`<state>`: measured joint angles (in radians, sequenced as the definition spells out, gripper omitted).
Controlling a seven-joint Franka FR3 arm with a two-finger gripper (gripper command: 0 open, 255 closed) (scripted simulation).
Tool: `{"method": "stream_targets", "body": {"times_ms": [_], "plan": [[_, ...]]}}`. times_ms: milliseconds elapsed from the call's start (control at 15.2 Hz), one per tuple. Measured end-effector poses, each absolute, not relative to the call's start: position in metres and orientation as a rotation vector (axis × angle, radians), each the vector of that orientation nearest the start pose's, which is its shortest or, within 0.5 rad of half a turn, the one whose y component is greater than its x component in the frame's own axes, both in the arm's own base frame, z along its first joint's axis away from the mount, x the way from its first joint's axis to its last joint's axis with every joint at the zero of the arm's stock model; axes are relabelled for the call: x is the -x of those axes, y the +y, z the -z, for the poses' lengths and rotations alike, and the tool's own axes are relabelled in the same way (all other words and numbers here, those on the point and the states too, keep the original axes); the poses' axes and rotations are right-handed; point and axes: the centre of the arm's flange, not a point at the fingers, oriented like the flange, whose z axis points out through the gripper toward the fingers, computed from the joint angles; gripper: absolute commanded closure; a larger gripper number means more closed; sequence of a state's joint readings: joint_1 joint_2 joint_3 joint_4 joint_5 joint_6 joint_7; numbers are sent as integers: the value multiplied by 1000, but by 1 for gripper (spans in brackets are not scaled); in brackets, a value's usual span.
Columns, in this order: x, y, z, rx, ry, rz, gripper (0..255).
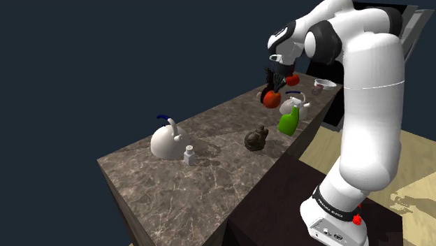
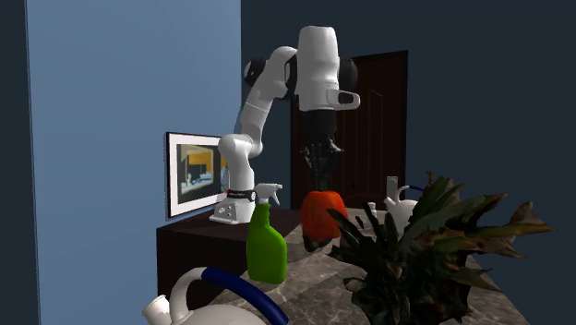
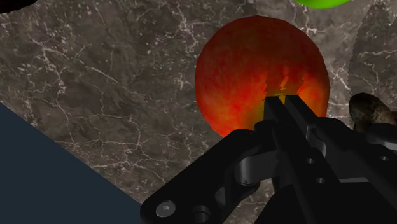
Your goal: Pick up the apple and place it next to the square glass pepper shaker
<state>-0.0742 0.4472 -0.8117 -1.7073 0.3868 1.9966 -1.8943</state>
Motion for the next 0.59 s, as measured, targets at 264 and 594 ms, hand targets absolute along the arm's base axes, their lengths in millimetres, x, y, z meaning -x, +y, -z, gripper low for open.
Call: {"method": "stream_targets", "body": {"times_ms": [264, 594], "plan": [[-467, -448, -417, 2825, -1353, 47, 255], [-467, -434, -434, 2825, -1353, 47, 255]]}}
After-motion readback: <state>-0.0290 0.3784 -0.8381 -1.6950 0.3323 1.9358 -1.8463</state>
